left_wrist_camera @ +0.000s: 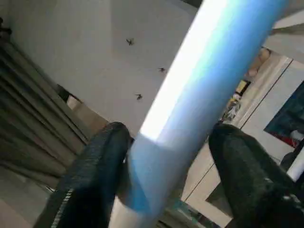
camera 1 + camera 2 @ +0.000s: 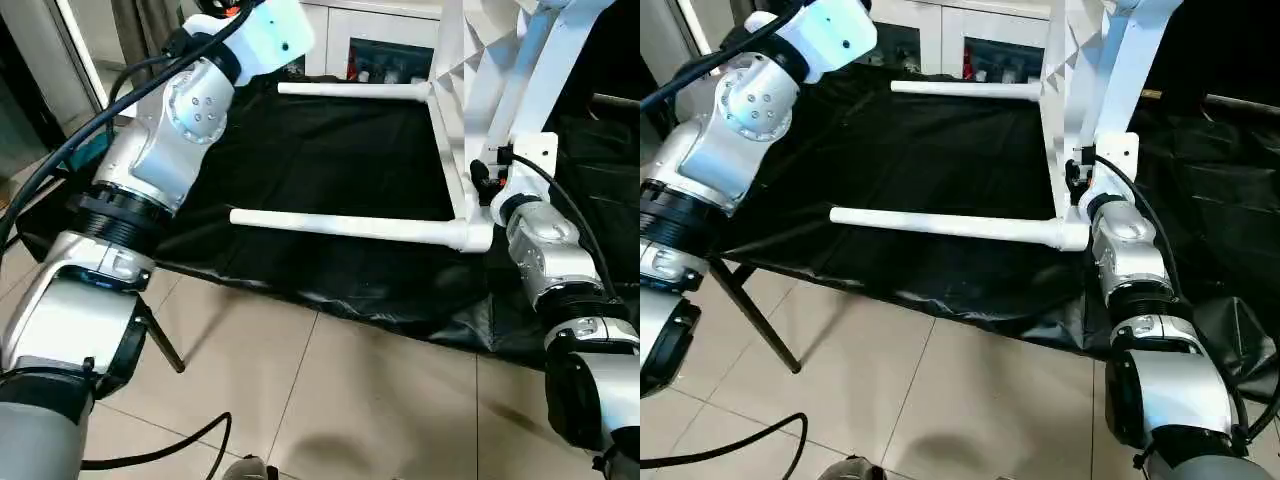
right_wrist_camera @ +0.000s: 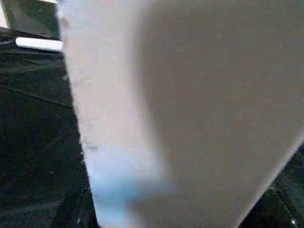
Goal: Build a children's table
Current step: Flip table
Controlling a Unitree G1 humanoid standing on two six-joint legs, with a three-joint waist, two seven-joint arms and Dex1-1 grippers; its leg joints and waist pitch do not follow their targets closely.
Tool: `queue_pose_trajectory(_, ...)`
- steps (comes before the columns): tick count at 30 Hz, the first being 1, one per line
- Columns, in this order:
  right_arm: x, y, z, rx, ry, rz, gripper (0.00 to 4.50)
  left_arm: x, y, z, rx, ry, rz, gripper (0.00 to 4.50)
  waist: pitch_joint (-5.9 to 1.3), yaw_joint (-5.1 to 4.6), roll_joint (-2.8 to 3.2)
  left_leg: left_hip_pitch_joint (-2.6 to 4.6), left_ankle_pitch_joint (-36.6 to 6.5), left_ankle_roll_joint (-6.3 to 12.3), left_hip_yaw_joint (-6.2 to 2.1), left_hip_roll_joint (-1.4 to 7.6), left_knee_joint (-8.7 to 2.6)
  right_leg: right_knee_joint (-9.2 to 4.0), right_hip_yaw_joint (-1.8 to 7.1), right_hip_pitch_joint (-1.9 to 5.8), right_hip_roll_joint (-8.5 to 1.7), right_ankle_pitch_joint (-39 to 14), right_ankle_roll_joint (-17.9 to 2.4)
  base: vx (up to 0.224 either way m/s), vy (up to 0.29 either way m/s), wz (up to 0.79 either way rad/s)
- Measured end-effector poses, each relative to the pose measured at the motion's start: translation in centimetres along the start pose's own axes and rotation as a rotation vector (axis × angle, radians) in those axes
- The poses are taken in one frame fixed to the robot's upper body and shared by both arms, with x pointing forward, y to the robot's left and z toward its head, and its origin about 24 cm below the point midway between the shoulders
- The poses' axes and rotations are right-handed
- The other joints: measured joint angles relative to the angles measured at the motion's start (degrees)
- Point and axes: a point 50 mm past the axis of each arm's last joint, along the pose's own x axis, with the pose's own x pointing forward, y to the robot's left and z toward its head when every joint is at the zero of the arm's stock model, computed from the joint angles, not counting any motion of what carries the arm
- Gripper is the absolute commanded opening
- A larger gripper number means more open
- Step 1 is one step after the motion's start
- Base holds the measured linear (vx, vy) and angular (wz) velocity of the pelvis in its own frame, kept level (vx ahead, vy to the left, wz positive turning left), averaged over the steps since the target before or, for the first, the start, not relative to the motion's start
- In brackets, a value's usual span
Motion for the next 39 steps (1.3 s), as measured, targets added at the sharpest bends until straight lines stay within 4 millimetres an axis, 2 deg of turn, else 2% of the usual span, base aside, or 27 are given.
queue_pose_trajectory(4, 0.0, -0.2, 0.3, -0.022, -0.007, 0.008, 1.94, 0.0, -0.1, -0.4, -0.031, 0.022, -0.003, 2.43, 0.11, 0.13, 0.18, -0.01, 0.0, 0.01, 0.02, -0.01, 0.0, 0.0, 0.01, -0.02, -0.01, 0.0, 0.0, 0.0, 0.0, 0.0)
queue_pose_trajectory(7, 0.3, -0.5, 1.6, -0.077, -0.03, 0.027, 1.93, 0.0, 0.2, -0.7, -0.074, 0.047, 0.019, 2.32, 0.4, 0.16, 0.76, -0.1, 0.0, 0.02, 0.13, -0.04, 0.0, 0.04, 0.06, -0.17, -0.06, 0.0, 0.0, 0.0, 0.0, 0.0)
queue_pose_trajectory(9, 0.4, -0.9, 2.6, -0.103, -0.055, 0.03, 1.93, 0.0, 0.6, -0.9, -0.103, 0.06, 0.038, 2.31, 0.39, 0.36, 0.99, -0.37, 0.0, 0.06, 0.29, -0.08, 0.0, 0.33, 0.13, -0.6, -0.14, 0.0, -0.1, 0.0, 0.0, 0.0)
queue_pose_trajectory(13, 0.6, -2.4, 6.8, -0.189, -0.152, 0.031, 1.93, 0.0, 1.5, -1.3, -0.244, 0.097, 0.102, 2.31, 0.34, 0.98, 1.44, -1.36, 0.3, 0.45, 0.45, -0.1, 0.02, 0.77, 0.11, -1.8, -0.23, 0.0, -0.1, 0.0, 0.0, 0.0)
queue_pose_trajectory(15, 0.5, -3.0, 9.0, -0.243, -0.209, 0.023, 1.93, 0.0, 1.8, -1.7, -0.325, 0.125, 0.13, 2.31, 0.35, 1.31, 1.45, -1.44, 0.3, 0.46, 0.45, -0.08, 0.07, 0.91, 0.1, -1.92, -0.23, -0.1, -0.2, 0.0, 0.0, 0.0)
queue_pose_trajectory(19, -0.3, -4.4, 15.9, -0.436, -0.368, -0.002, 1.93, -0.3, 1.9, -2.7, -0.575, 0.188, 0.199, 2.31, 0.41, 2.41, 1.47, -2.18, 0.3, 0.55, 0.46, -0.04, 0.59, 1.34, 0.01, -2.53, -0.34, -0.1, -0.2, 0.0, 0.0, 0.0)
queue_pose_trajectory(20, -0.6, -4.6, 17.2, -0.464, -0.403, -0.007, 1.93, -0.4, 1.6, -3.0, -0.618, 0.202, 0.206, 2.31, 0.44, 2.53, 1.37, -2.2, 0.2, 0.61, 0.45, 0.0, 0.69, 1.35, -0.02, -2.5, -0.34, -0.1, -0.2, 0.0, 0.0, 0.0)
queue_pose_trajectory(22, -0.9, -4.5, 18.9, -0.531, -0.441, -0.002, 1.93, -0.8, 1.0, -3.6, -0.693, 0.234, 0.21, 2.3, 0.61, 2.48, 0.78, -2.32, 0.2, 0.74, 0.41, 0.08, 1.04, 1.35, -0.07, -2.46, -0.34, -0.1, -0.2, 0.0, 0.0, 0.0)
queue_pose_trajectory(27, -1.3, -4.4, 21.4, -0.668, -0.448, -0.001, 1.93, -1.2, -0.5, -4.0, -0.824, 0.279, 0.192, 2.24, 0.63, 2.25, 0.78, -2.8, -0.1, 1.24, 0.54, 0.02, 1.87, 1.36, -0.02, -2.49, -0.64, 0.0, -0.2, 0.0, 0.0, 0.0)
queue_pose_trajectory(31, -1.9, -4.1, 23.9, -0.831, -0.454, -0.003, 1.93, -2.3, -3.2, -4.8, -0.915, 0.333, 0.146, 2.21, 0.69, 2.25, 0.6, -2.94, -0.2, 1.48, 0.7, 0.0, 2.11, 1.35, 0.0, -2.45, -0.76, 0.1, -0.2, 0.0, 0.0, 0.0)
queue_pose_trajectory(36, -2.3, -3.2, 25.6, -0.982, -0.476, 0.0, 1.93, -3.4, -6.1, -5.5, -0.974, 0.397, 0.087, 2.02, 0.75, 2.02, 0.28, -3.02, -0.3, 1.61, 0.7, 0.01, 2.34, 1.35, 0.02, -2.41, -0.78, 0.1, -0.2, 0.0, 0.0, 0.0)
queue_pose_trajectory(39, -2.4, -2.7, 26.4, -1.075, -0.479, 0.002, 1.93, -4.1, -8.0, -5.7, -1.02, 0.441, 0.029, 1.87, 1.1, 1.82, -0.28, -3.04, -0.3, 1.61, 0.7, 0.03, 2.38, 1.35, 0.01, -2.42, -0.78, 0.2, -0.2, 0.0, 0.0, 0.0)
